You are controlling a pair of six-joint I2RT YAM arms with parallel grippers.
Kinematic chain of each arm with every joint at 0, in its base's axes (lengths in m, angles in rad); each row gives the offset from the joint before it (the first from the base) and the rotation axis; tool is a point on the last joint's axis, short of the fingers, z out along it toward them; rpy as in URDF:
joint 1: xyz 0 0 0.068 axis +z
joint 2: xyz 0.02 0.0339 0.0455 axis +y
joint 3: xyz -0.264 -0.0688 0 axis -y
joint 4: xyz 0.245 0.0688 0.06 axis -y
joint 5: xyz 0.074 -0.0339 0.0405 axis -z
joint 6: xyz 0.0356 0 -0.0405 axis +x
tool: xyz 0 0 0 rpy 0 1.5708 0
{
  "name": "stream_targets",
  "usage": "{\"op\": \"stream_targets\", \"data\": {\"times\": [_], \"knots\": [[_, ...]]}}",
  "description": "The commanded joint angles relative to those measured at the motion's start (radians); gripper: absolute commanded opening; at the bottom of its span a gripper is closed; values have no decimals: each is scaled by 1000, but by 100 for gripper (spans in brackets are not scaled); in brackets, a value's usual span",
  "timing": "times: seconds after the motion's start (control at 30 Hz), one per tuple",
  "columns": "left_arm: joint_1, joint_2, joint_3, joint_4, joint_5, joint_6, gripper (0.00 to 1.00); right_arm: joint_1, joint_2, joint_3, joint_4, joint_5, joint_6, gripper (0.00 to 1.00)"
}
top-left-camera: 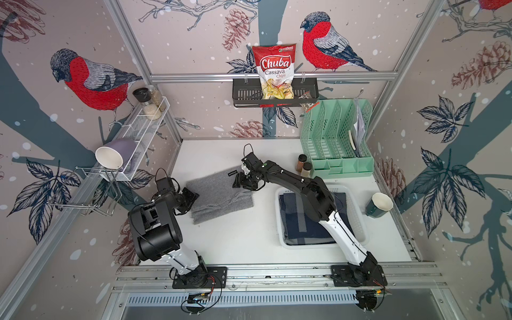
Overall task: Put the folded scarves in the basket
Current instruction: Pick up the scarf at the center of the board.
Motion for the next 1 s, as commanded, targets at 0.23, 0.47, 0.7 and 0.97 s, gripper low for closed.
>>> {"op": "stream_targets", "data": {"times": [0.23, 0.47, 0.7, 0.97], "knots": [[3, -14, -54, 15, 97, -39, 12, 8, 9, -5, -25, -11, 23, 33], [4, -52, -62, 37, 149, -54, 0, 8, -18, -9, -20, 4, 29, 6], [3, -123, -42, -4, 165, -58, 0, 14, -87, -21, -38, 53, 27, 0], [-1, -184, -22, -52, 187, -66, 0, 23, -151, -25, -83, 93, 14, 0]]}}
